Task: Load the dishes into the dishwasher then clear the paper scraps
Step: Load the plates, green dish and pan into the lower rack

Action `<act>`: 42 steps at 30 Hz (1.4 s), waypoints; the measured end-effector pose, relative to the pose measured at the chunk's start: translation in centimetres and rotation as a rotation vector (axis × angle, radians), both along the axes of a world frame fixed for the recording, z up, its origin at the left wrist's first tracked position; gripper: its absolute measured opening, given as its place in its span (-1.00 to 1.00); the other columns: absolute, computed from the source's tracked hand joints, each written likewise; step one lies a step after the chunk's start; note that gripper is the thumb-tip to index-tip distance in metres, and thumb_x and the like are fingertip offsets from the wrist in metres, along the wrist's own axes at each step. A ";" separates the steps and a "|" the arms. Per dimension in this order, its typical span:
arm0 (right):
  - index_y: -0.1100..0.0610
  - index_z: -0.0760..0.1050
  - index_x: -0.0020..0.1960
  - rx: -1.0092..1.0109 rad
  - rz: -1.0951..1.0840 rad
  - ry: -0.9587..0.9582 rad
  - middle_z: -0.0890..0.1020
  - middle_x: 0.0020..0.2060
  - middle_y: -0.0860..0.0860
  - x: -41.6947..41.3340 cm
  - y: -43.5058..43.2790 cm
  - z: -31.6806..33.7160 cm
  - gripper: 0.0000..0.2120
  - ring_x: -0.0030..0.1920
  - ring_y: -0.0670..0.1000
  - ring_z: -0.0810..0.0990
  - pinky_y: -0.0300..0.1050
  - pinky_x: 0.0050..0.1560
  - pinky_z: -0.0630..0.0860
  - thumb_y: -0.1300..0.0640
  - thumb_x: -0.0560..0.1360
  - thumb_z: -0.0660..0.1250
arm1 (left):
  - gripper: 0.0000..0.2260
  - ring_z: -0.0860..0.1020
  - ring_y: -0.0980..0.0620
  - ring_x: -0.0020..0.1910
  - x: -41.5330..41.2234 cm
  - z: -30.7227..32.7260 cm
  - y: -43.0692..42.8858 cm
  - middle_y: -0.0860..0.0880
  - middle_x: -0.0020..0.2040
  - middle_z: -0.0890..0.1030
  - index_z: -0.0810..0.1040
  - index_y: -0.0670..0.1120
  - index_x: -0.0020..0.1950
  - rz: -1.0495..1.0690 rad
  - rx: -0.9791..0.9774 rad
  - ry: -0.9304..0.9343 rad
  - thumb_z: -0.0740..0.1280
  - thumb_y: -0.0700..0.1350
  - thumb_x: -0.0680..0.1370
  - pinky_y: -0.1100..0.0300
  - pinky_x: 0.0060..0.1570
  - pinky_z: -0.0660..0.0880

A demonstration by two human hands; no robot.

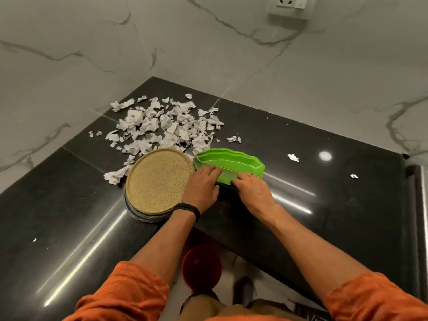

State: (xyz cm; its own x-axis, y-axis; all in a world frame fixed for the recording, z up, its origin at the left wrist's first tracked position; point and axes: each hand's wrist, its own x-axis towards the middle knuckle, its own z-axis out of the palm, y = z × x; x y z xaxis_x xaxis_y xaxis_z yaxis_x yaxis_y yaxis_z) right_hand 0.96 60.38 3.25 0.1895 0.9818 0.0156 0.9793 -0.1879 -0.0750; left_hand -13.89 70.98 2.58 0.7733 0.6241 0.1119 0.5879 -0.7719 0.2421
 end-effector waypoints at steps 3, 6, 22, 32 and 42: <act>0.10 0.58 -0.18 0.130 -0.072 -0.025 0.57 -0.27 0.06 -0.2 -1.6 0.8 -0.82 -0.24 0.15 0.60 -0.01 -0.32 0.50 0.26 0.30 0.53 | -0.45 0.45 -0.11 0.34 0.9 0.4 -0.5 -0.06 0.34 0.52 0.47 0.00 0.42 -0.088 0.061 0.018 0.42 -0.14 0.43 -0.07 0.25 0.43; 0.08 0.58 -0.13 0.188 -0.168 -0.042 0.59 -0.22 0.04 -0.8 -4.3 2.0 -0.83 -0.17 0.14 0.61 0.03 -0.22 0.53 0.24 0.33 0.50 | -0.40 0.48 -0.13 0.31 1.9 1.1 -1.4 -0.06 0.29 0.55 0.51 -0.01 0.37 -0.201 0.108 0.033 0.47 -0.18 0.32 -0.09 0.25 0.41; 0.07 0.50 -0.11 0.332 -0.723 -0.193 0.55 -0.19 0.04 -8.6 -29.4 3.5 -0.87 -0.15 0.14 0.55 0.07 -0.18 0.49 0.06 0.37 0.28 | -0.56 0.57 -0.13 0.21 6.0 2.6 -21.2 -0.04 0.24 0.63 0.62 0.00 0.25 -0.909 0.120 -0.145 0.41 -0.17 0.36 -0.11 0.25 0.43; 0.04 0.57 0.10 0.332 -1.160 -0.025 0.65 -0.02 0.01 -12.3 -49.8 2.7 -0.66 -0.04 0.12 0.62 0.04 -0.07 0.59 -0.09 0.38 0.34 | -0.71 0.66 -0.17 -0.05 9.4 2.9 -43.3 -0.03 -0.09 0.72 0.70 0.01 0.01 -1.378 0.033 0.020 0.40 -0.21 0.34 -0.04 0.01 0.55; 0.00 0.54 -0.08 0.216 -1.357 0.156 0.63 -0.28 -0.07 -16.3 -68.2 -6.4 -0.74 -0.38 -0.01 0.59 -0.20 -0.39 0.38 -0.12 0.51 0.15 | -0.90 0.64 -0.13 -0.14 10.6 -5.7 -61.6 -0.02 -0.13 0.68 0.63 -0.02 -0.01 -1.742 -0.010 0.249 0.41 -0.12 0.48 0.00 -0.16 0.53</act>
